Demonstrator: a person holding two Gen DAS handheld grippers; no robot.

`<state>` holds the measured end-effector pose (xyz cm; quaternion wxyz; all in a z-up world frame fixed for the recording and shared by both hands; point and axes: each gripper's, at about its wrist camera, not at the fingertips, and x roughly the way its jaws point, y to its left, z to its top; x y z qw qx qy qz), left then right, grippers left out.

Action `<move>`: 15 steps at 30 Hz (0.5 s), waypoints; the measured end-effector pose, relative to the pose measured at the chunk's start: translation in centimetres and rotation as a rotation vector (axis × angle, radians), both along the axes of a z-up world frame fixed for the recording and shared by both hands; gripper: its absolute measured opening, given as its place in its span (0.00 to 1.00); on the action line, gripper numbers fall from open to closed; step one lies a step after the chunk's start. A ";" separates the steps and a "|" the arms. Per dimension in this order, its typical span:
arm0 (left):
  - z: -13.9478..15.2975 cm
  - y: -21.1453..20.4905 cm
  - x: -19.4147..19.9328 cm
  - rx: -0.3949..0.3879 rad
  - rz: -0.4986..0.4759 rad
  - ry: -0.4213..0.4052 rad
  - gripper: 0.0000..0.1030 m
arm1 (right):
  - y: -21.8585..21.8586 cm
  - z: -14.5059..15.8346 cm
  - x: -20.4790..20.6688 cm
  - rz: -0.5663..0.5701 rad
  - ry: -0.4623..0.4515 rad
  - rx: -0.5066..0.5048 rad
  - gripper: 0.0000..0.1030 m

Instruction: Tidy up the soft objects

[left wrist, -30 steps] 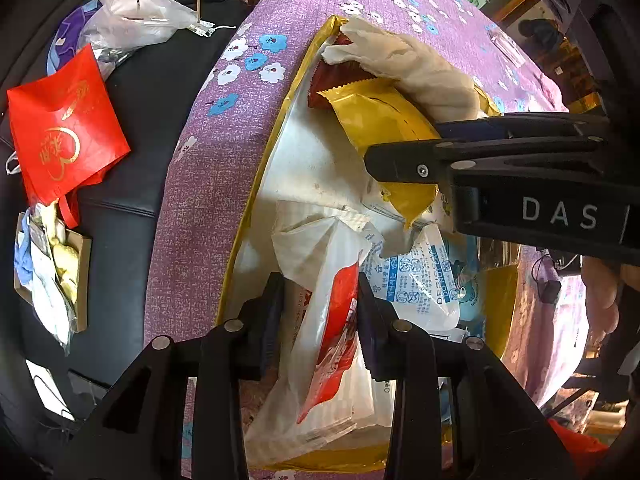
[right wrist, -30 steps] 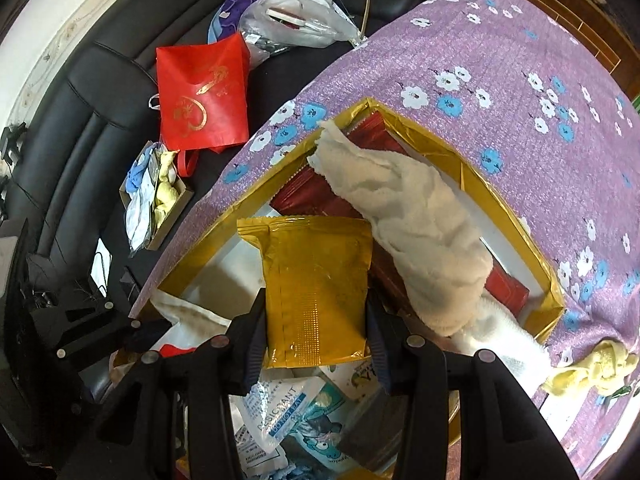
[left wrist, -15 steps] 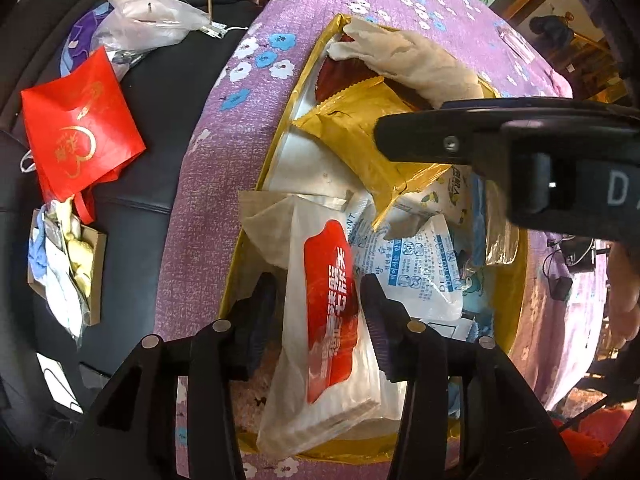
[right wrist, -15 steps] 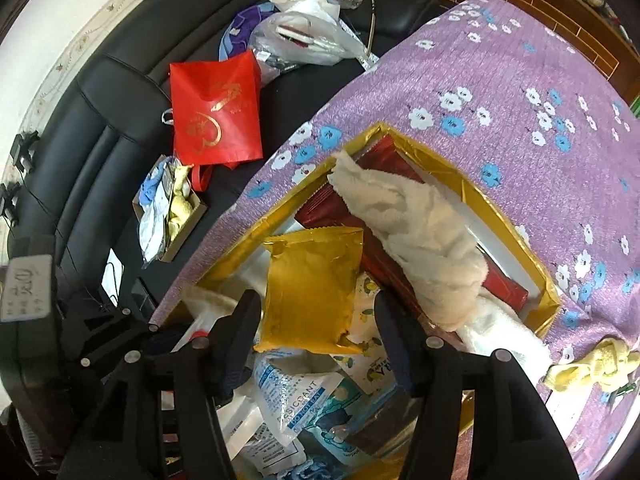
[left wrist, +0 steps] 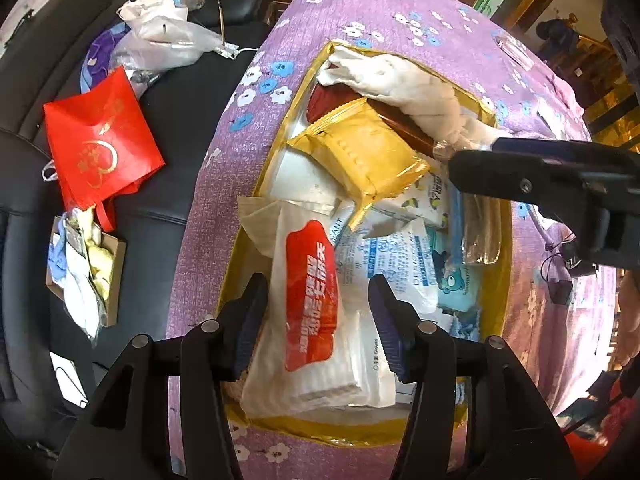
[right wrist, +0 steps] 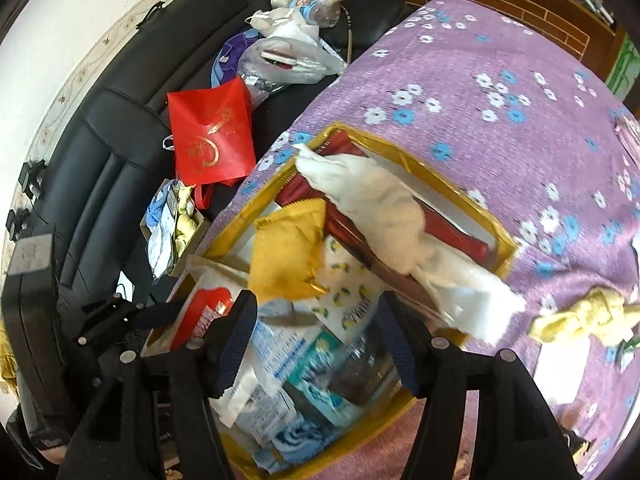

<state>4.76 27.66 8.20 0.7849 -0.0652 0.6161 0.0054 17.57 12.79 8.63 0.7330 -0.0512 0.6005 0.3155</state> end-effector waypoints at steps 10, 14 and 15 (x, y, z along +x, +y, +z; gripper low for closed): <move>1.7 -1.4 -1.0 0.042 0.015 -0.039 0.51 | -2.6 0.9 -1.5 -0.013 -0.029 0.003 0.71; 2.3 -1.8 -1.2 0.065 0.028 -0.051 0.56 | -3.4 1.1 -2.0 -0.013 -0.037 0.007 0.77; 2.5 -1.9 -1.3 0.070 0.033 -0.056 0.63 | -3.6 1.2 -2.1 -0.012 -0.038 0.007 0.77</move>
